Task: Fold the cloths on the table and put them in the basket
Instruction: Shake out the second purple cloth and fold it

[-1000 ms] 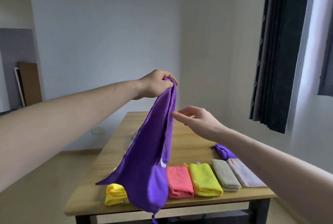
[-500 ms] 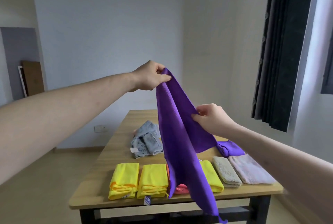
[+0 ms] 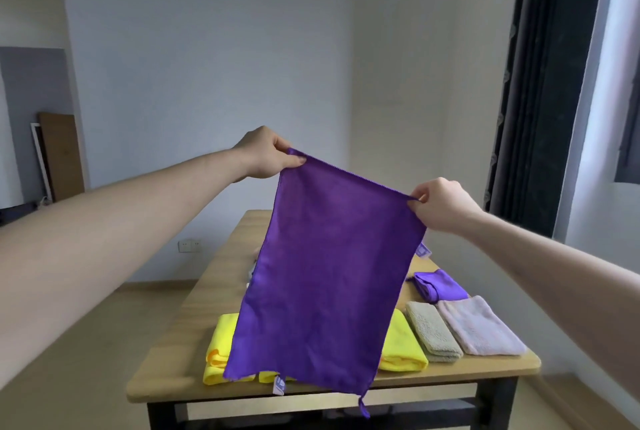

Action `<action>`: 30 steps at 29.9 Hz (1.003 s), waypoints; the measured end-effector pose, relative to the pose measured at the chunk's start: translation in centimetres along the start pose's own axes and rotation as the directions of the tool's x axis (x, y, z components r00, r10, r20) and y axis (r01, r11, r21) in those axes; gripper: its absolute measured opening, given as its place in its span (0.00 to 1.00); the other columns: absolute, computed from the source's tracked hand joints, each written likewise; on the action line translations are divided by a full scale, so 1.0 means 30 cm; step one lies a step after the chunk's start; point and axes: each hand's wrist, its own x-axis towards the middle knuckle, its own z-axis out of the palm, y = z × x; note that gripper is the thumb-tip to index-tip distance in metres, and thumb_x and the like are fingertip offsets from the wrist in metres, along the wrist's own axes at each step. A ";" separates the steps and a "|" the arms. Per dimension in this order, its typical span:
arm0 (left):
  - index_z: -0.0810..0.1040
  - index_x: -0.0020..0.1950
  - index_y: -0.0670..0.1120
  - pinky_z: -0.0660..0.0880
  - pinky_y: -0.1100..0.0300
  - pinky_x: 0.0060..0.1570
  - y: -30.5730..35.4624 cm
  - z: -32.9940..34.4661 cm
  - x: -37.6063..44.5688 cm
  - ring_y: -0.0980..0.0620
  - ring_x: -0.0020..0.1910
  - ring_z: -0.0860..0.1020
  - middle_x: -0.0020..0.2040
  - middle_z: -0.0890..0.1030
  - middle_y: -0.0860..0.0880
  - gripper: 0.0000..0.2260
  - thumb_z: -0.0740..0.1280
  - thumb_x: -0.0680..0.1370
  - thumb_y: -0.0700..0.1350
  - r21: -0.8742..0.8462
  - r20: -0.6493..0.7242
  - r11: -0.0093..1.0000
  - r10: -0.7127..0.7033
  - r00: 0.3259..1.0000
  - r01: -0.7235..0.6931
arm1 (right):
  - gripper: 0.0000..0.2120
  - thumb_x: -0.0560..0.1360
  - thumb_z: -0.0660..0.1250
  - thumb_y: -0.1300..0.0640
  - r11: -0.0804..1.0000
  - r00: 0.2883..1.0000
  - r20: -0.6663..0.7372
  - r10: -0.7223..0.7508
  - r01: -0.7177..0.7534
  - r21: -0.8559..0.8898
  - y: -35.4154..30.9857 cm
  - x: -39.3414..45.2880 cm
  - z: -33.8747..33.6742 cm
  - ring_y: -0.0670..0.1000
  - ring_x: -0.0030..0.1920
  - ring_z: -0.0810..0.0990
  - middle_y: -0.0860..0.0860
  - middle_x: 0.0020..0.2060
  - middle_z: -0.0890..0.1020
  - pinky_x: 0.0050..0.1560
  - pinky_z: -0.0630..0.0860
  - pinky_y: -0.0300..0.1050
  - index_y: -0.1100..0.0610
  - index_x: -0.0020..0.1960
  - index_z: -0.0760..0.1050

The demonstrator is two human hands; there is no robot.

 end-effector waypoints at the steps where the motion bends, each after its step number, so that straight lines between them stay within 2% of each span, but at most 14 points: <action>1: 0.88 0.46 0.50 0.78 0.57 0.49 0.002 -0.001 0.010 0.50 0.47 0.81 0.44 0.86 0.54 0.10 0.75 0.75 0.56 -0.021 -0.020 1.000 -0.017 1.000 0.016 | 0.06 0.77 0.65 0.53 1.000 1.000 -0.012 0.013 -0.012 0.016 -0.007 0.020 -0.010 0.56 0.41 0.84 0.52 0.40 0.85 0.45 0.80 0.45 0.49 0.45 0.81; 3: 0.87 0.48 0.46 0.73 0.59 0.37 0.011 0.000 0.034 0.48 0.35 0.75 0.37 0.81 0.54 0.13 0.74 0.75 0.55 -0.045 -0.056 0.998 -0.049 0.997 0.047 | 0.08 0.79 0.62 0.57 0.993 0.998 -0.035 0.054 -0.051 0.106 -0.027 0.062 -0.037 0.54 0.32 0.86 0.53 0.38 0.86 0.42 0.82 0.44 0.51 0.47 0.80; 4: 0.87 0.49 0.44 0.71 0.61 0.34 0.020 0.001 0.045 0.49 0.32 0.73 0.34 0.79 0.53 0.14 0.74 0.76 0.55 -0.052 -0.077 0.997 -0.064 0.995 0.060 | 0.09 0.80 0.61 0.58 0.984 0.996 -0.038 0.083 -0.076 0.160 -0.041 0.081 -0.052 0.54 0.29 0.86 0.54 0.38 0.86 0.42 0.83 0.45 0.51 0.48 0.79; 6: 0.85 0.50 0.44 0.74 0.61 0.31 0.037 0.001 0.073 0.52 0.30 0.77 0.35 0.84 0.53 0.12 0.72 0.78 0.53 -0.092 -0.107 0.993 -0.089 0.990 0.080 | 0.09 0.79 0.61 0.61 0.963 0.990 -0.067 0.123 -0.104 0.247 -0.065 0.127 -0.079 0.57 0.30 0.86 0.56 0.43 0.85 0.45 0.85 0.50 0.51 0.47 0.78; 10: 0.83 0.54 0.44 0.79 0.59 0.34 0.066 0.005 0.124 0.53 0.35 0.85 0.41 0.87 0.50 0.10 0.69 0.79 0.49 -0.231 -0.136 0.970 -0.105 0.985 0.072 | 0.12 0.78 0.62 0.63 0.931 0.977 -0.157 0.147 -0.083 0.356 -0.090 0.202 -0.118 0.60 0.37 0.87 0.59 0.48 0.85 0.46 0.85 0.57 0.49 0.40 0.77; 12: 0.84 0.54 0.44 0.82 0.57 0.38 0.076 0.009 0.153 0.52 0.39 0.86 0.43 0.87 0.49 0.10 0.69 0.79 0.48 -0.276 -0.170 0.960 -0.104 0.980 0.054 | 0.11 0.77 0.62 0.62 0.939 0.967 -0.222 0.128 -0.045 0.342 -0.097 0.227 -0.137 0.59 0.44 0.86 0.57 0.51 0.84 0.51 0.83 0.52 0.50 0.45 0.80; 15: 0.85 0.52 0.46 0.84 0.54 0.45 0.088 0.014 0.190 0.51 0.47 0.86 0.49 0.86 0.48 0.08 0.69 0.79 0.48 -0.294 -0.207 0.956 -0.078 0.975 0.014 | 0.13 0.80 0.61 0.60 0.952 0.951 -0.294 0.098 -0.004 0.306 -0.090 0.249 -0.162 0.56 0.50 0.78 0.55 0.54 0.81 0.50 0.73 0.41 0.55 0.59 0.82; 19: 0.85 0.47 0.50 0.84 0.53 0.49 0.093 0.020 0.202 0.51 0.52 0.85 0.52 0.86 0.47 0.06 0.69 0.78 0.49 -0.306 -0.218 0.951 -0.036 0.975 -0.034 | 0.14 0.80 0.60 0.59 0.951 0.939 -0.337 0.070 0.039 0.308 -0.067 0.242 -0.176 0.54 0.48 0.76 0.55 0.53 0.82 0.49 0.69 0.40 0.56 0.60 0.81; 23: 0.86 0.49 0.46 0.83 0.53 0.48 0.072 0.046 0.145 0.51 0.52 0.84 0.51 0.86 0.47 0.10 0.69 0.78 0.50 -0.258 -0.138 0.966 -0.005 0.990 -0.031 | 0.13 0.79 0.59 0.59 0.958 0.945 -0.327 0.030 0.067 0.280 -0.022 0.177 -0.156 0.54 0.46 0.77 0.52 0.46 0.81 0.45 0.68 0.39 0.55 0.56 0.81; 25: 0.86 0.50 0.45 0.83 0.54 0.46 0.055 0.068 0.087 0.51 0.51 0.84 0.50 0.86 0.48 0.10 0.69 0.79 0.50 -0.227 -0.051 0.974 0.002 0.999 -0.014 | 0.11 0.78 0.60 0.59 0.966 0.956 -0.294 0.004 0.072 0.248 0.012 0.128 -0.129 0.54 0.45 0.77 0.52 0.44 0.81 0.40 0.68 0.40 0.54 0.53 0.81; 30: 0.85 0.51 0.45 0.80 0.59 0.37 -0.006 0.132 -0.084 0.53 0.42 0.81 0.45 0.83 0.50 0.10 0.68 0.81 0.49 -0.124 0.182 0.992 -0.004 0.983 0.027 | 0.09 0.77 0.64 0.61 0.974 0.987 -0.144 -0.072 0.100 0.201 0.104 0.000 -0.040 0.53 0.43 0.79 0.48 0.38 0.82 0.37 0.69 0.39 0.54 0.48 0.82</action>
